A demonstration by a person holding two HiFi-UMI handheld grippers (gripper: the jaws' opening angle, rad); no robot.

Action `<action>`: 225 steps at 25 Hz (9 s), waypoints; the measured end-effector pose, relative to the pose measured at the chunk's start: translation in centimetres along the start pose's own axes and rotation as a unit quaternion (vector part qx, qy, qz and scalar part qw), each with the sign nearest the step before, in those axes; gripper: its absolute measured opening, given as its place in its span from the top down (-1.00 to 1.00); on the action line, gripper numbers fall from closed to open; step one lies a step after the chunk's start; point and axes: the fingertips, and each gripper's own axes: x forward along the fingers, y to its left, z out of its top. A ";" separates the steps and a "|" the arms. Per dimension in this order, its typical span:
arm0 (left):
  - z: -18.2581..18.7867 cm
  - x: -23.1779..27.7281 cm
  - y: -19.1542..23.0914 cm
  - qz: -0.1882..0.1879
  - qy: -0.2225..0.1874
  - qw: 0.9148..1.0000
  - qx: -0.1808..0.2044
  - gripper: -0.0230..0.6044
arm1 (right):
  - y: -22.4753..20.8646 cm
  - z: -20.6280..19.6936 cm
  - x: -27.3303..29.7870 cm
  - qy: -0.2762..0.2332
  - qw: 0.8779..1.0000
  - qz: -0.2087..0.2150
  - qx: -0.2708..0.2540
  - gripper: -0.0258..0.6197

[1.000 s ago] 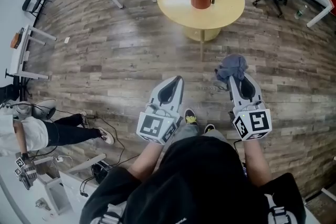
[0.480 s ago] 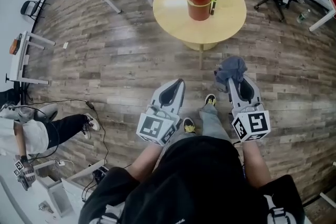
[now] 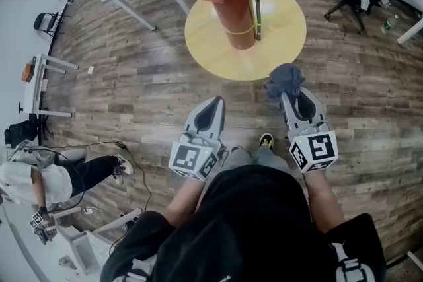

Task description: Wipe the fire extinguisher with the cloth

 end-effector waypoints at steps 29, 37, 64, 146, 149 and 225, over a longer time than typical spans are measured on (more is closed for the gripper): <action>2.8 14.8 16.8 -0.070 -0.021 0.997 -0.019 0.85 | -1.8 3.0 25.9 -0.002 0.998 -0.025 -0.055 0.63; 3.7 16.4 18.1 -0.092 -0.020 0.995 -0.030 0.85 | -0.8 9.2 26.8 -0.013 0.996 -0.063 -0.068 0.63; 2.5 16.3 21.3 -0.055 0.012 0.998 -0.036 0.85 | -5.0 -3.4 29.0 0.093 0.994 -0.049 0.032 0.63; 0.3 9.9 24.2 0.028 0.007 0.998 -0.048 0.85 | 4.2 4.7 34.1 -0.108 0.674 0.061 0.728 0.63; 0.4 10.1 24.0 0.023 0.004 0.999 -0.046 0.85 | 4.6 8.1 33.8 -0.127 0.684 0.084 0.714 0.63; 0.2 13.8 23.0 -0.018 0.005 0.998 -0.063 0.85 | 0.4 22.1 35.6 0.073 0.889 0.191 -0.410 0.64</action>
